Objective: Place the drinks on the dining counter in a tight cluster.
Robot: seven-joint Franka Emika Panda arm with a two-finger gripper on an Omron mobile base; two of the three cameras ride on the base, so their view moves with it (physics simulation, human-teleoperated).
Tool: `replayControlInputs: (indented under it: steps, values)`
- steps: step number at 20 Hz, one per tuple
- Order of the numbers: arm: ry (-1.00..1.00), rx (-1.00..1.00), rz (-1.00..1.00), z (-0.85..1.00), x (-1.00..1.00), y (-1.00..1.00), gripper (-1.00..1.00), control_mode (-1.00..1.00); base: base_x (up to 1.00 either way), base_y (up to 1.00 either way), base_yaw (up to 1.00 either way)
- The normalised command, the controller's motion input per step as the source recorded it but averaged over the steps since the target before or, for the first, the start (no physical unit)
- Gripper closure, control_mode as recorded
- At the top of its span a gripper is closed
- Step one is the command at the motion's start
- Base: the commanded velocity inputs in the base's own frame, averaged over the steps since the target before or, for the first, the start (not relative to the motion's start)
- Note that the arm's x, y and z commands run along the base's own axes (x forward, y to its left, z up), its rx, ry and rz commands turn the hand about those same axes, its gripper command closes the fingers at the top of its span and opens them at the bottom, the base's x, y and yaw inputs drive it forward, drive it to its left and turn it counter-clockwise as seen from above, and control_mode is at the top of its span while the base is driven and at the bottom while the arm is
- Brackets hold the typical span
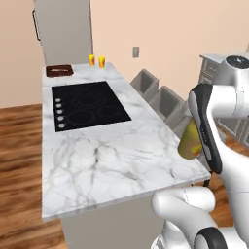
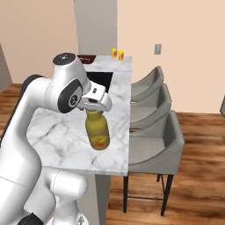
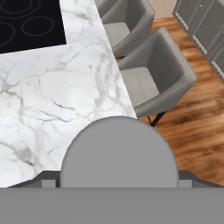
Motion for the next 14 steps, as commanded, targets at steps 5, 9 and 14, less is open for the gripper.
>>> replayControlInputs:
  steps: [5, 9, 14]
  values:
    - [0.0, 0.0, 0.0, 0.0, 0.0, 0.0, 1.0, 1.0, 0.4, -0.05, 0.09]
    - [0.0, 0.0, 0.0, 0.0, 0.0, 0.0, 1.0, 1.0, 0.73, 0.07, 0.0]
    - [0.0, 0.0, 0.0, 0.0, 0.0, 0.0, 1.0, 1.0, 0.68, 0.08, 0.14]
